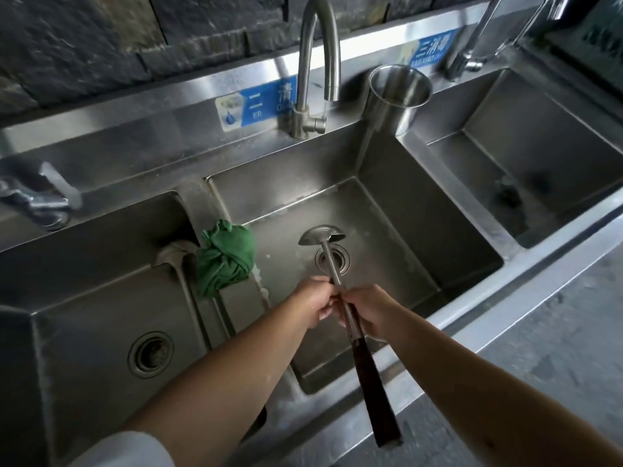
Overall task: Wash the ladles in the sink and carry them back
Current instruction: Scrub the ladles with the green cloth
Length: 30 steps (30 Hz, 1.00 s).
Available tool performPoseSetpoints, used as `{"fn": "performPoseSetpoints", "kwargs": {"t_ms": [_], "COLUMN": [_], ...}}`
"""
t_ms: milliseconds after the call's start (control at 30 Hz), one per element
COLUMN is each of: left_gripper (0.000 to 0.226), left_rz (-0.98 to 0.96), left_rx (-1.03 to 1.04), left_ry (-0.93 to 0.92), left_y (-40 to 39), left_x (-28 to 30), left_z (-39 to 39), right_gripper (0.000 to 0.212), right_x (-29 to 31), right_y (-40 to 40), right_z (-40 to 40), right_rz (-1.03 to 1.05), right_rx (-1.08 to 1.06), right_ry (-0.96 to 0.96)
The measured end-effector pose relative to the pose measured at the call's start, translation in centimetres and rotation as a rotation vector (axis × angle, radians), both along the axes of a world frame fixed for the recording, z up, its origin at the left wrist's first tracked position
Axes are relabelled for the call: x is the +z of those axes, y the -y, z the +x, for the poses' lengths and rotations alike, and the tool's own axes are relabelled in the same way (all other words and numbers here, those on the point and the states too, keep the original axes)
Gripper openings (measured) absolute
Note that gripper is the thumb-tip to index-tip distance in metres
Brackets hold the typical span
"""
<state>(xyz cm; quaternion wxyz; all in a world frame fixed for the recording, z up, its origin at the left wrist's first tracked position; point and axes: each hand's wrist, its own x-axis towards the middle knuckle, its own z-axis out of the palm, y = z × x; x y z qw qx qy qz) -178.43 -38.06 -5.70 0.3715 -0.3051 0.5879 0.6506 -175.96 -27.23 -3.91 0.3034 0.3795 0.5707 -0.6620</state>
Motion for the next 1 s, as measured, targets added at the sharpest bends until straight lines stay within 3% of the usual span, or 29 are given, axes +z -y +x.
{"fn": "performPoseSetpoints", "kwargs": {"t_ms": [300,500,600,733,867,1000], "left_gripper": [0.019,0.03,0.021,0.028,0.035,0.044], "left_rz": [-0.041,-0.062,-0.138,-0.25,-0.272,-0.292], "left_rx": [-0.095,-0.088,-0.131,-0.262,-0.324,-0.404], "left_ry": [0.0,0.028,0.022,-0.027,-0.059,-0.106], "left_y": [-1.3,-1.1,-0.5,0.5,1.3,2.2], "left_x": [-4.8,-5.4,-4.9,-4.3,-2.9,-2.0], "left_z": [0.5,0.5,0.9,1.3,1.8,2.5], "right_gripper": [0.021,0.024,0.004,0.002,0.032,0.044], "right_x": [-4.9,-6.0,-5.1,-4.2,-5.6,-3.2], "right_y": [-0.3,-0.6,0.0,1.8,3.4,4.3], "right_z": [0.4,0.3,0.4,0.9,1.4,2.1], "right_rz": [0.106,0.134,0.238,0.333,0.487,0.558], "right_rx": [-0.047,0.073,0.201,0.322,0.61,0.717], "right_ry": [0.069,0.126,0.094,0.057,-0.054,-0.068]}}
